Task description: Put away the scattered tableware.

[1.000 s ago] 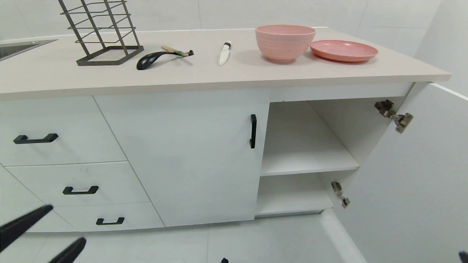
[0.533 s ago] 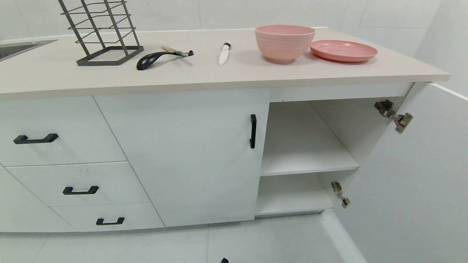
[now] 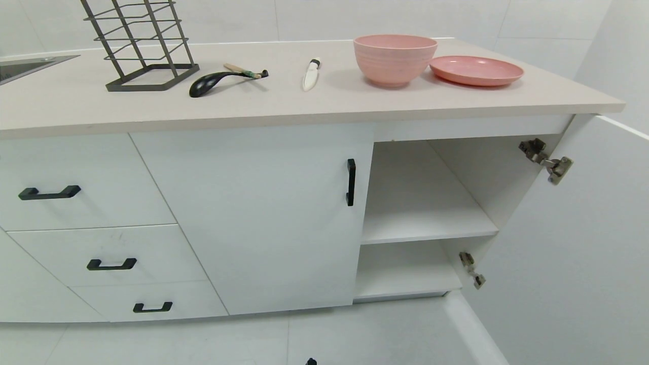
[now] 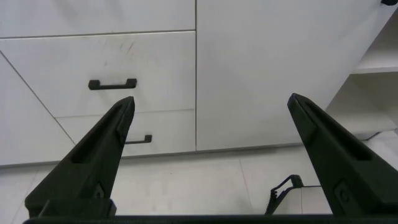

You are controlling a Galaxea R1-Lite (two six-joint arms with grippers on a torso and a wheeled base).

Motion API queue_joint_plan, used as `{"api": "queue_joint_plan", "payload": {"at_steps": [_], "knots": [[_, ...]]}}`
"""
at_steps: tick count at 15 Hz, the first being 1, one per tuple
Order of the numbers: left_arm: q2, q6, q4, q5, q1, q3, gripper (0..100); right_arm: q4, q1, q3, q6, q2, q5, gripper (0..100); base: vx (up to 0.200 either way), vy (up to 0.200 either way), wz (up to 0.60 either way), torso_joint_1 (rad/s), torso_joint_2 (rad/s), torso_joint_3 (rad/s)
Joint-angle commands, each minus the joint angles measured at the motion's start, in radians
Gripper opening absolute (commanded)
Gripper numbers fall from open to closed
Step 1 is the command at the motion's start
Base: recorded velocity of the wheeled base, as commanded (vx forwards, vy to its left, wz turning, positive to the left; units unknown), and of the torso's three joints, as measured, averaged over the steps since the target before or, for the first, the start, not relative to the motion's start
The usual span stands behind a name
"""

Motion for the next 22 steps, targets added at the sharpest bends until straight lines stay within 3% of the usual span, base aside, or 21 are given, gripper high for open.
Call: {"api": "queue_joint_plan", "payload": {"at_steps": [1, 5, 10, 22], "knots": [[0.005, 0.000, 0.000, -0.003, 0.000, 0.000, 100, -0.002, 0.002, 0.006, 0.016, -0.015, -0.012, 100, 0.000, 0.000, 0.00, 0.000, 0.00, 0.000], [0.004, 0.000, 0.002, -0.002, 0.002, 0.000, 100, -0.002, 0.002, 0.006, 0.065, -0.015, -0.032, 100, 0.000, 0.000, 0.00, 0.000, 0.00, 0.000], [0.005, 0.000, 0.002, 0.005, 0.002, 0.002, 100, -0.002, 0.002, 0.006, 0.065, -0.015, -0.032, 100, 0.000, -0.200, 0.00, 0.003, 0.00, 0.000], [0.004, -0.003, 0.002, 0.002, 0.002, 0.002, 100, -0.002, 0.002, 0.006, 0.065, -0.015, -0.032, 100, 0.000, 0.000, -0.10, -0.001, 0.00, 0.001]]}}
